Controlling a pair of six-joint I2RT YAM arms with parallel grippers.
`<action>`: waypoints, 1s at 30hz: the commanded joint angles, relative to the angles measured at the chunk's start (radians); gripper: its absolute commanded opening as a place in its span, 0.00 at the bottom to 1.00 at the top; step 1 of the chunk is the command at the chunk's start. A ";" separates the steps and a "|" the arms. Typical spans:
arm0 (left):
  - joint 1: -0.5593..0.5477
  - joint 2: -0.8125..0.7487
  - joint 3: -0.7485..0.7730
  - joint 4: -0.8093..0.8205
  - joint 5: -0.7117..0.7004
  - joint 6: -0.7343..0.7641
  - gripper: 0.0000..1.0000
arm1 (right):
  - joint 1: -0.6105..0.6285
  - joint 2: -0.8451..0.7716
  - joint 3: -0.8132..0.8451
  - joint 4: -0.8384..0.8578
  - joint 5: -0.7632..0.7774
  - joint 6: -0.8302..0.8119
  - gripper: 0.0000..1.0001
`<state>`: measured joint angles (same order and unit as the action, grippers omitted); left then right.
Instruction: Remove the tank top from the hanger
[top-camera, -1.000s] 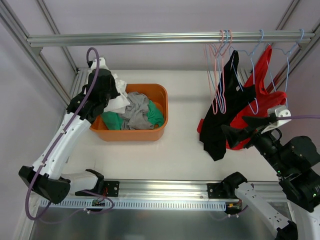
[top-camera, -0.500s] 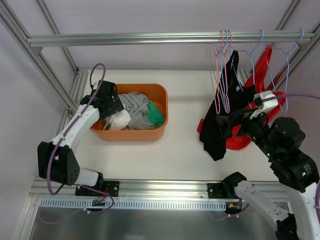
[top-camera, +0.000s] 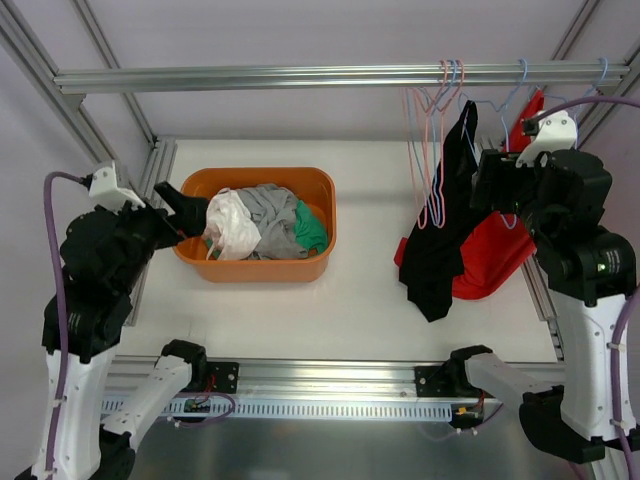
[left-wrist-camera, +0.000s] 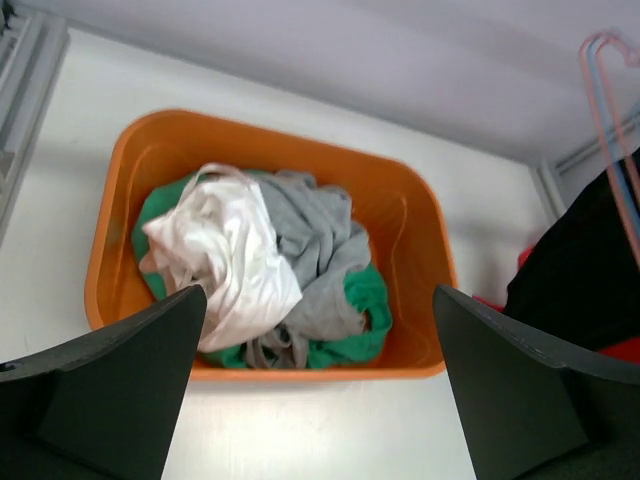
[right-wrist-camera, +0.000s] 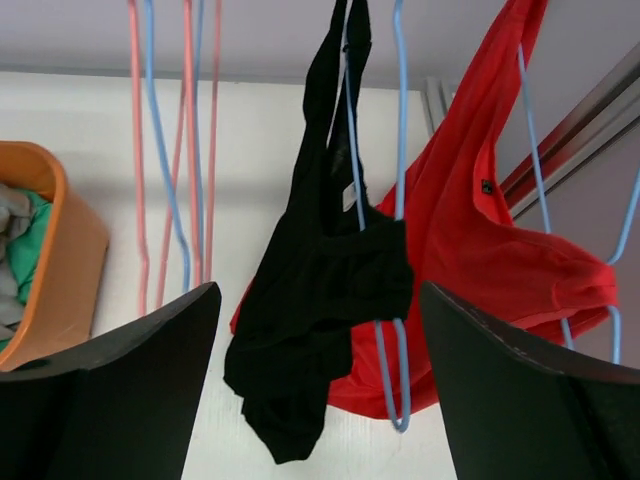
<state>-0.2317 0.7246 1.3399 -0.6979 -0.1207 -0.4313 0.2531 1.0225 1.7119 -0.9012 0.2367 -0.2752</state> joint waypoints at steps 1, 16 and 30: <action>0.000 -0.028 -0.172 -0.063 0.095 0.105 0.99 | -0.063 0.057 0.106 0.002 -0.040 -0.067 0.81; 0.000 -0.148 -0.447 0.011 0.202 0.131 0.99 | -0.293 0.379 0.264 0.039 -0.321 -0.064 0.37; 0.000 -0.126 -0.462 0.029 0.271 0.141 0.99 | -0.293 0.280 0.197 0.218 -0.390 -0.009 0.00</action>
<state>-0.2321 0.6029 0.8841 -0.7074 0.1078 -0.3153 -0.0334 1.3884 1.9125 -0.8326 -0.1097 -0.3069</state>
